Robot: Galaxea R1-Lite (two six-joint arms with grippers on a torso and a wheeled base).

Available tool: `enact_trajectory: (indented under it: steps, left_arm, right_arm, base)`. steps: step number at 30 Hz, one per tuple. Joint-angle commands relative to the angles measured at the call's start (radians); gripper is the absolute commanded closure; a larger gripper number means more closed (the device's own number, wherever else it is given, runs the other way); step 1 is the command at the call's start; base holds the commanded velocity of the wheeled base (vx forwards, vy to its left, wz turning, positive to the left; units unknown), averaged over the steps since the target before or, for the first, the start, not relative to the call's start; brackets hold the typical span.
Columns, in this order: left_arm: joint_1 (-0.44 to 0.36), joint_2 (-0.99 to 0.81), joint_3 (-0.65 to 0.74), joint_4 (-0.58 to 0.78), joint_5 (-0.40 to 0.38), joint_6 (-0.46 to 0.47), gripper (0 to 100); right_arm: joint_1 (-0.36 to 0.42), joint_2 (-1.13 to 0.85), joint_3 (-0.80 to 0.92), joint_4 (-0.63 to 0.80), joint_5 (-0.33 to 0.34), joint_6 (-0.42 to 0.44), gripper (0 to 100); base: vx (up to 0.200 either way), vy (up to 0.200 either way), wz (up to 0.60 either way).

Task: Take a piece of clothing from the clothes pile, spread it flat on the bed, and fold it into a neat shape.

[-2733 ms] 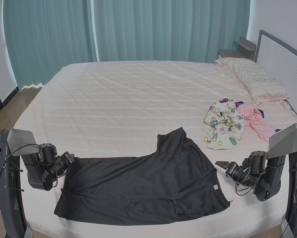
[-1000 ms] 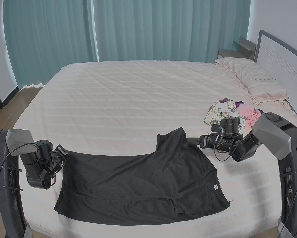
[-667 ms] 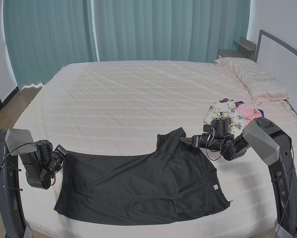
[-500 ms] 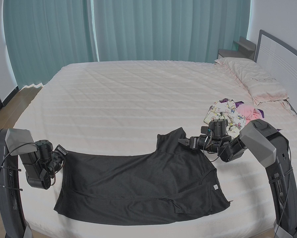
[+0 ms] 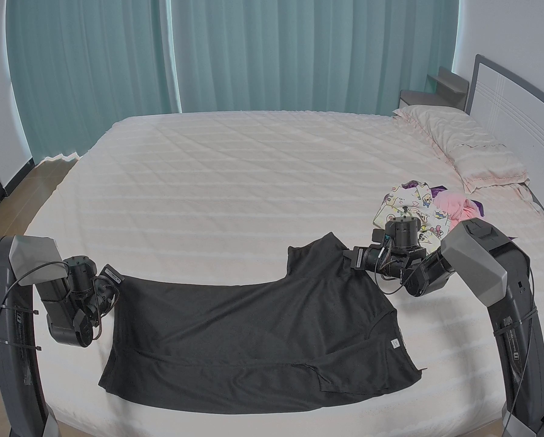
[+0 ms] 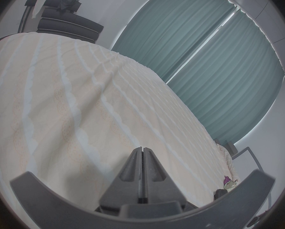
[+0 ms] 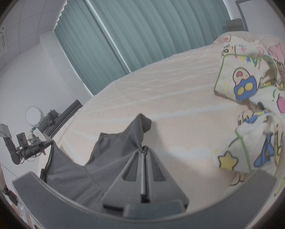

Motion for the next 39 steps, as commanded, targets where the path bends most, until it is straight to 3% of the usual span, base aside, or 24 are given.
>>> enact_trajectory:
  steps: [1,22,28,34,39]
  left_arm:
    - [0.005,-0.022,0.003,-0.001,0.008,0.0,100]
    - [0.032,-0.084,0.053,0.0,0.0,0.006,100]
    - [0.031,-0.14,0.099,0.002,-0.008,0.012,100]
    - [0.028,-0.151,0.131,0.0,-0.034,0.08,100]
    - [0.028,-0.139,0.126,0.005,-0.037,0.162,100]
  right_arm:
    - [-0.004,-0.024,0.002,-0.03,-0.019,0.013,100]
    - [-0.027,-0.053,0.122,-0.168,-0.046,0.031,100]
    - [-0.027,-0.102,0.252,-0.237,-0.034,0.047,100]
    - [-0.03,-0.154,0.321,-0.271,-0.032,0.082,100]
    - [-0.036,-0.211,0.416,-0.298,0.024,0.135,100]
  base:
    - [0.0,0.0,0.0]
    - [0.0,0.0,0.0]
    - [0.0,0.0,0.0]
    - [0.0,0.0,0.0]
    - [0.0,0.0,0.0]
